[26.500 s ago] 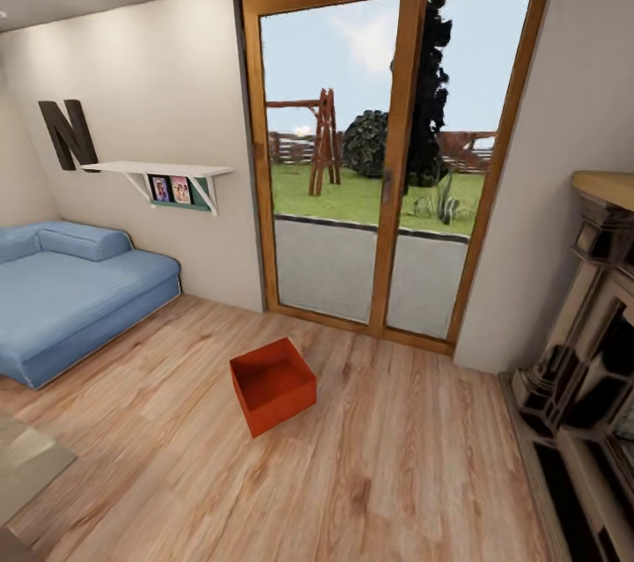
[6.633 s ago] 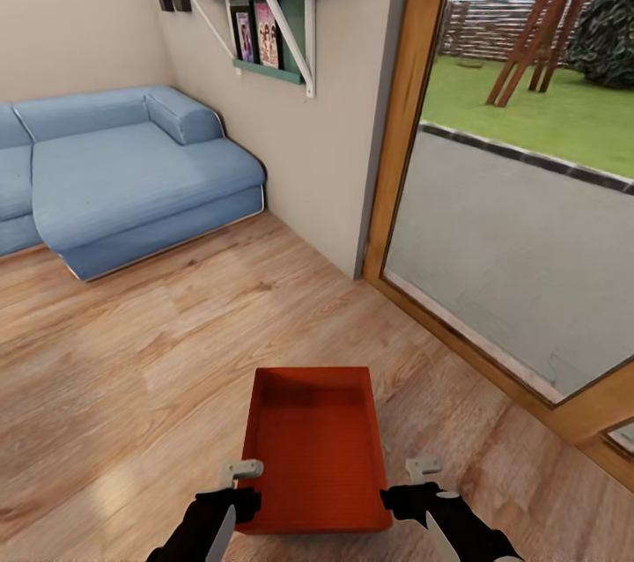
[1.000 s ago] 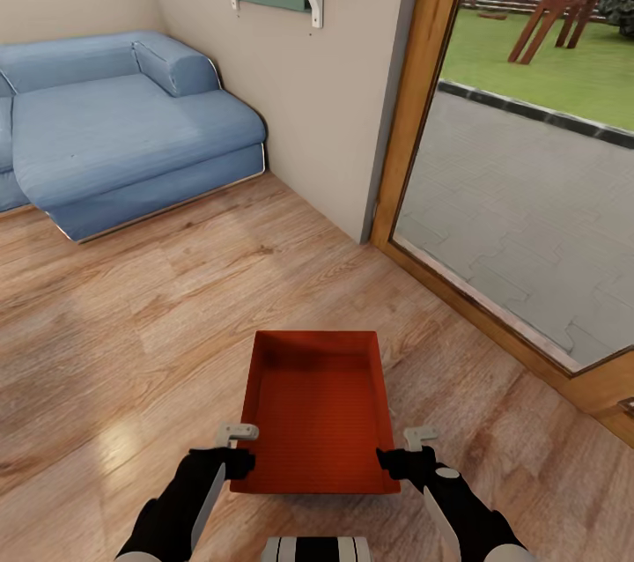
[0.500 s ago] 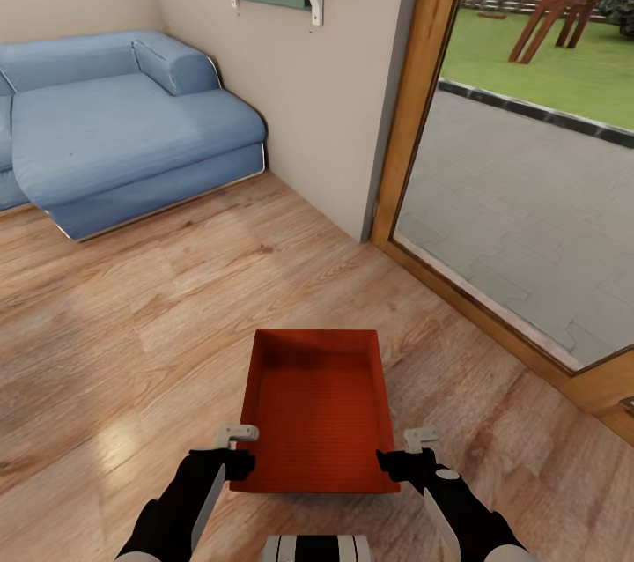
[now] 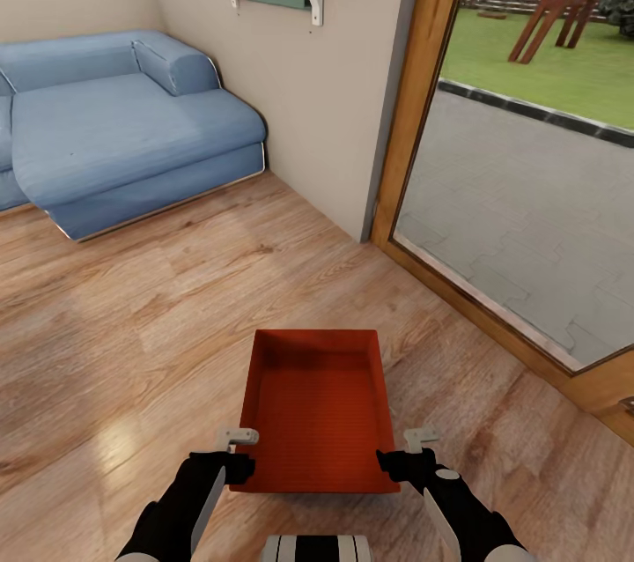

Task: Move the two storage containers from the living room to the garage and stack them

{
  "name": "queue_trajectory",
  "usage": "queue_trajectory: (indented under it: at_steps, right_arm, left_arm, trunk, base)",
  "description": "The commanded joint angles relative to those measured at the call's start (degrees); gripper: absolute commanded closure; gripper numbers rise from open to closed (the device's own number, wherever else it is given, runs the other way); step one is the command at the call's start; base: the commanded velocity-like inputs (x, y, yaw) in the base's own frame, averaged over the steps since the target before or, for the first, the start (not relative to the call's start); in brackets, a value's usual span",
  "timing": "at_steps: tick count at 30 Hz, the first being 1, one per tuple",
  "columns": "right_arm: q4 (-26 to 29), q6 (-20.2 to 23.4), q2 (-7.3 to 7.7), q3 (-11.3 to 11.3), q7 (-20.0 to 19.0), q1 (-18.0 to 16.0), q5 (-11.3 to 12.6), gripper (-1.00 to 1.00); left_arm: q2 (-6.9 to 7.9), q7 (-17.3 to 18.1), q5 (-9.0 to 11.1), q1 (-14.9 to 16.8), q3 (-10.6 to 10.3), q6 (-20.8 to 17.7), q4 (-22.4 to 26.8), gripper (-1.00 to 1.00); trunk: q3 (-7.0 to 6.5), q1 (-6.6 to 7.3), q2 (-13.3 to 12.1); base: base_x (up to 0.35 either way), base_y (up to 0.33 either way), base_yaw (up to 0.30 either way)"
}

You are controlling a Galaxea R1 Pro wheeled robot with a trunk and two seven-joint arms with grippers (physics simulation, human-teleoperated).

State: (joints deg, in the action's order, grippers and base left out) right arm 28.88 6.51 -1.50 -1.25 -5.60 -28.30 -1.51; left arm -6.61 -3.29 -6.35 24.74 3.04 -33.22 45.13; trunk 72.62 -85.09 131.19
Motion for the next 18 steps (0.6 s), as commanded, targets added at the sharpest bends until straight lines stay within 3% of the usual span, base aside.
queue_trajectory:
  at_steps: [1,8,13,18]
  right_arm:
    - [0.1,0.3,0.01,0.0,-0.1,0.0,-0.2,-1.00]
    - [0.1,0.3,0.00,0.0,-0.1,0.0,-0.2,-1.00]
    - [0.1,0.3,0.01,0.0,-0.1,0.0,-0.2,-1.00]
    - [0.1,0.3,0.01,0.0,-0.1,0.0,-0.2,-1.00]
  left_arm:
    - [-0.07,0.2,-0.6,0.0,0.2,-0.3,0.1,-1.00]
    - [-0.10,0.2,-0.5,0.0,0.2,-0.3,0.1,-1.00]
    - [-0.09,0.2,-0.5,0.0,0.2,-0.3,0.0,-1.00]
    - [-0.15,0.2,-0.4,0.0,0.2,-0.3,0.0,-1.00]
  trunk:
    - [0.04,0.01,0.0]
    - [0.04,0.01,0.0]
    - [0.94,-1.09,2.0]
    - [0.94,-1.09,2.0]
  base:
    - [0.000,0.000,0.000]
    - [0.000,0.000,0.000]
    - [0.000,0.000,0.000]
    - [0.000,0.000,0.000]
